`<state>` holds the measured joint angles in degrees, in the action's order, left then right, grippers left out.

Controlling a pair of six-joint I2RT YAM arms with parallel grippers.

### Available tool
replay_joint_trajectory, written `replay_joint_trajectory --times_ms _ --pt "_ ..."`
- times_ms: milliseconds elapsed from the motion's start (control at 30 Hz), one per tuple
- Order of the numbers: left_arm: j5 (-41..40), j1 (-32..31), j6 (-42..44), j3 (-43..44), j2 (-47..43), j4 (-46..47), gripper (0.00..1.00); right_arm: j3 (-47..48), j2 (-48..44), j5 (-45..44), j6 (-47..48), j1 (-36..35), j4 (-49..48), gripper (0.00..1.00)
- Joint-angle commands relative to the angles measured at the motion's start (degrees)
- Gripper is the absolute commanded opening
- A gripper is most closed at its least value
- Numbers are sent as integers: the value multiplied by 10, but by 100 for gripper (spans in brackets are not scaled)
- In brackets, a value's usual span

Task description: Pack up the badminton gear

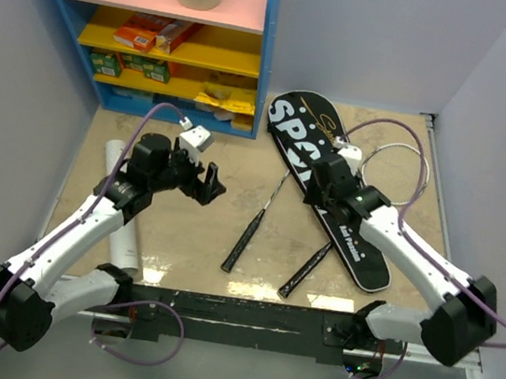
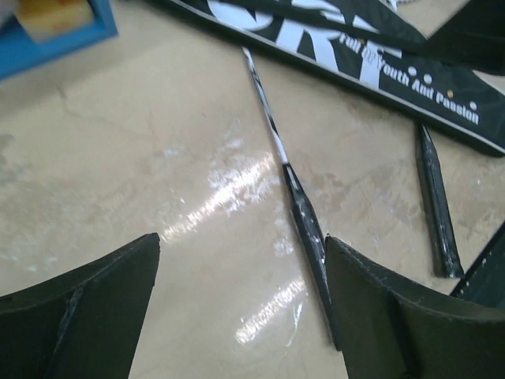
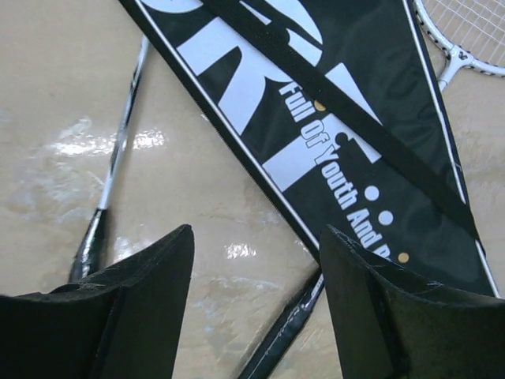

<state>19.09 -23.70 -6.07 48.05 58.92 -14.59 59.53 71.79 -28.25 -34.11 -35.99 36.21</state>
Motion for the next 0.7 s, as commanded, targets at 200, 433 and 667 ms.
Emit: replay_joint_trajectory --times_ms 200,433,667 --pt "42 -4 -40 -97 -69 63 89 53 180 -77 108 -3 -10 64" --pt "86 -4 -60 -111 -81 82 89 51 251 -132 113 -5 -32 64" --pt "75 -7 -55 -116 -102 76 89 90 345 -216 70 -66 13 63"
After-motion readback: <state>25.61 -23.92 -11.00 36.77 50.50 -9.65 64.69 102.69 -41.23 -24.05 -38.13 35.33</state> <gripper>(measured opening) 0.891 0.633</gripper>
